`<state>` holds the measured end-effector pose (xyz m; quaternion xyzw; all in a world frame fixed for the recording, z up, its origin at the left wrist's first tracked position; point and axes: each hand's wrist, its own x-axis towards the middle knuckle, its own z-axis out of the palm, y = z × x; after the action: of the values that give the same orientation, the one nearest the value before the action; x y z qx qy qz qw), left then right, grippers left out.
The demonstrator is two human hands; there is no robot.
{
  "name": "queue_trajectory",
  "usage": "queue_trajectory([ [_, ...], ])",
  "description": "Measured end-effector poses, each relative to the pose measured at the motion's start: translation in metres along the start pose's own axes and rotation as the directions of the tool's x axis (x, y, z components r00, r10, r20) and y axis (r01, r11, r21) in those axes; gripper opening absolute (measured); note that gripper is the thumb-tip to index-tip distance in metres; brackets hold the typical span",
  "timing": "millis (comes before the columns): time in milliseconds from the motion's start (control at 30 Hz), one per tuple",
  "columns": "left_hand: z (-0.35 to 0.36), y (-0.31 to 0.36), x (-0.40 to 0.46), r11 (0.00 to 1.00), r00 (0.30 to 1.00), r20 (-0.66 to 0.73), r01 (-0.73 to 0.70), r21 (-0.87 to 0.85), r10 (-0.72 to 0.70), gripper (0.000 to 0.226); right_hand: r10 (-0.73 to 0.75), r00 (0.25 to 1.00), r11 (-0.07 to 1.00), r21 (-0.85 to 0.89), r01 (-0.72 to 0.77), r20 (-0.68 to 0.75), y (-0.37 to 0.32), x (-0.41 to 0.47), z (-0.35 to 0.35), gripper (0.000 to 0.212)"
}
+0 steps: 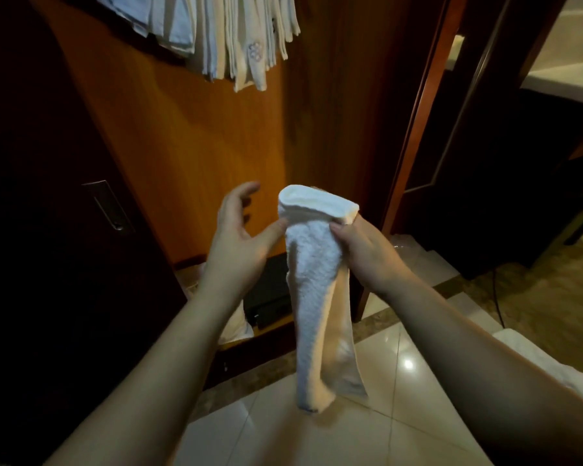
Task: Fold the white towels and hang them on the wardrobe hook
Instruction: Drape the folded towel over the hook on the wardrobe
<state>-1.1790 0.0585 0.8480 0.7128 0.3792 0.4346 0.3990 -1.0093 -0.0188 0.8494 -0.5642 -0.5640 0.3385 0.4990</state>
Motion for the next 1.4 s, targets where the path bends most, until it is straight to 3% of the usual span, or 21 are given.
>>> queue_trajectory([
  [33,-0.007,0.005,0.007,0.986,0.991,0.065,-0.123,0.115,0.116,0.054,-0.017,0.999,1.0,-0.013,0.017,0.033,-0.003,0.001,-0.004,0.033],
  [100,-0.018,0.018,0.018,0.847,0.904,0.276,-0.41,0.338,0.327,0.043,-0.048,0.993,0.998,-0.023,0.05,0.103,-0.009,0.003,-0.014,0.043],
  [167,-0.027,0.029,0.028,0.698,0.806,0.446,-0.574,0.428,0.389,0.039,-0.054,0.99,0.997,-0.053,0.061,0.13,-0.016,0.004,-0.021,0.044],
  [300,-0.038,0.043,0.041,0.625,0.738,0.567,-0.646,0.437,0.365,0.039,-0.045,0.992,0.998,-0.041,0.05,0.115,-0.019,0.006,-0.03,0.036],
  [467,-0.043,0.052,0.052,0.543,0.686,0.689,-0.681,0.491,0.236,0.049,-0.046,0.993,0.999,-0.019,0.048,0.11,-0.014,0.006,-0.036,0.032],
  [533,-0.045,0.058,0.052,0.467,0.642,0.716,-0.739,0.485,0.272,0.057,-0.06,0.992,0.998,-0.02,0.063,0.109,-0.015,0.005,-0.037,0.031],
  [600,-0.047,0.064,0.051,0.478,0.622,0.718,-0.756,0.447,0.312,0.056,-0.058,0.996,0.998,-0.018,0.059,0.071,-0.016,0.005,-0.037,0.032],
  [667,-0.047,0.068,0.048,0.589,0.656,0.682,-0.703,0.398,0.323,0.042,-0.059,0.998,0.998,-0.023,0.06,0.038,-0.018,0.005,-0.037,0.031],
  [767,-0.044,0.07,0.043,0.804,0.772,0.579,-0.507,0.311,0.263,0.023,-0.069,0.998,0.998,-0.016,0.069,0.008,-0.014,0.009,-0.037,0.029],
  [833,-0.041,0.07,0.04,0.89,0.825,0.521,-0.388,0.239,0.219,0.016,-0.066,0.997,0.995,0.075,0.067,-0.028,-0.013,0.012,-0.039,0.034],
  [900,-0.038,0.068,0.037,0.961,0.865,0.451,-0.273,0.053,0.221,0.011,-0.079,0.995,0.988,0.128,0.087,-0.065,-0.016,0.015,-0.039,0.03],
  [967,-0.032,0.066,0.034,0.953,0.9,0.352,-0.173,-0.25,0.256,0.016,-0.11,0.992,0.987,0.11,0.116,-0.063,-0.027,0.017,-0.036,0.032],
  [1067,-0.023,0.063,0.032,0.818,0.945,0.283,0.033,-0.575,0.161,0.038,-0.132,0.989,0.968,0.208,0.142,-0.063,-0.04,0.022,-0.03,0.04],
  [1133,-0.024,0.058,0.033,0.824,0.926,0.371,0.155,-0.545,0.071,0.052,-0.14,0.985,0.952,0.26,0.162,-0.102,-0.046,0.029,-0.024,0.036],
  [1200,-0.026,0.053,0.032,0.898,0.88,0.474,0.208,-0.387,0.0,0.067,-0.141,0.984,0.94,0.297,0.168,-0.109,-0.051,0.035,-0.02,0.028],
  [1267,-0.027,0.052,0.031,0.931,0.878,0.479,0.188,-0.313,-0.016,0.053,-0.119,0.986,0.941,0.304,0.149,-0.117,-0.056,0.042,-0.017,0.025],
  [1400,-0.028,0.06,0.038,0.899,0.917,0.398,0.167,-0.404,0.009,0.038,0.049,0.996,0.838,0.545,0.001,-0.077,-0.042,0.055,-0.011,0.039],
])
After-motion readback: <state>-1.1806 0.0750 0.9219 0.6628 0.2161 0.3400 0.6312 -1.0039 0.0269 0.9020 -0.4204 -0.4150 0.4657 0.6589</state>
